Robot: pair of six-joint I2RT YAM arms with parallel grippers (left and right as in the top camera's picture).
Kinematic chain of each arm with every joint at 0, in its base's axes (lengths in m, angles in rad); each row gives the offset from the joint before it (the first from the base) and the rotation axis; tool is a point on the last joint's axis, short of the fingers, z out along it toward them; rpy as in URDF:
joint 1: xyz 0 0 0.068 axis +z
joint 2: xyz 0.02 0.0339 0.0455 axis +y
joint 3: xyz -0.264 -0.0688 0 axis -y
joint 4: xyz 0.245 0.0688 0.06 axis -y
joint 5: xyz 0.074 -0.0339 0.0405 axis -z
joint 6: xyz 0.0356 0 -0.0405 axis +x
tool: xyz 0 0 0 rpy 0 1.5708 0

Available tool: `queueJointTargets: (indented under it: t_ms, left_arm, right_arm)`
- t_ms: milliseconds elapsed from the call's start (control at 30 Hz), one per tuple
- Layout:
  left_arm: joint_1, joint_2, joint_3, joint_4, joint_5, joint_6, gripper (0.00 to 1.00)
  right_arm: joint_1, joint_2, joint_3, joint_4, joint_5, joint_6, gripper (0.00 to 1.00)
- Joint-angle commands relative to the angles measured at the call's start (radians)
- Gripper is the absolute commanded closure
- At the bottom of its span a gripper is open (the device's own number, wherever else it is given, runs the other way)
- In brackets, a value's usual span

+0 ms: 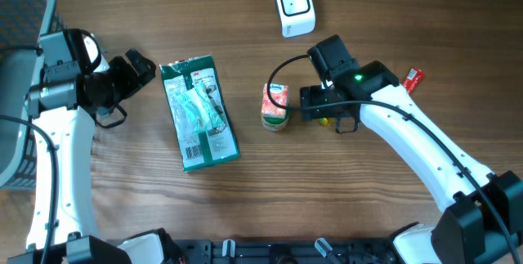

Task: Scan the item barcode
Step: 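Reach the right gripper to the yellow oil bottle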

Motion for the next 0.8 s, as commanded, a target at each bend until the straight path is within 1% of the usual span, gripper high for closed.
queueJointTargets:
  t_ms: [0,33,67,100,200,267,333,433,533,633,667,767]
  left_arm:
    - [-0.003,-0.005,0.008,0.003,-0.006,0.020,0.00]
    - [-0.003,-0.005,0.008,0.003,-0.006,0.020,0.00]
    - [-0.003,-0.005,0.008,0.003,-0.006,0.020,0.00]
    - [-0.003,-0.005,0.008,0.003,-0.006,0.020,0.00]
    - [-0.003,-0.005,0.008,0.003,-0.006,0.020,0.00]
    - [-0.003,-0.005,0.008,0.003,-0.006,0.020,0.00]
    - [-0.003,-0.005,0.008,0.003,-0.006,0.020,0.00]
    - [-0.003,-0.005,0.008,0.003,-0.006,0.020,0.00]
    - [-0.003,-0.005,0.008,0.003,-0.006,0.020,0.00]
    - [-0.003,-0.005,0.008,0.003,-0.006,0.020,0.00]
    - [-0.003,-0.005,0.008,0.003,-0.006,0.020,0.00]
    - [-0.003,-0.005,0.008,0.003,-0.006,0.020,0.00]
  right_arm:
    - [0.001,0.008,-0.006,0.017,-0.026,0.045,0.08]
    - [0.001,0.008,-0.006,0.016,-0.043,0.084,0.07]
    - [0.001,0.008,-0.006,0.016,-0.084,0.089,0.06]
    - [0.001,0.008,-0.006,0.015,-0.136,0.089,0.00]
    - [0.001,0.008,-0.006,0.014,-0.230,0.090,0.00]
    - [0.001,0.008,-0.006,0.005,-0.253,0.134,0.00]
    - [0.001,0.006,-0.006,-0.007,-0.256,0.134,0.00]
    - [0.001,-0.020,-0.001,-0.005,-0.345,0.130,0.00]
    - [0.000,-0.068,0.016,-0.010,-0.338,0.116,0.00]
    - [-0.027,-0.171,0.055,-0.039,-0.271,0.115,0.00]
    - [-0.032,-0.196,0.055,-0.039,-0.236,0.115,0.00]
    - [-0.039,-0.248,0.055,-0.025,-0.051,0.105,0.00]
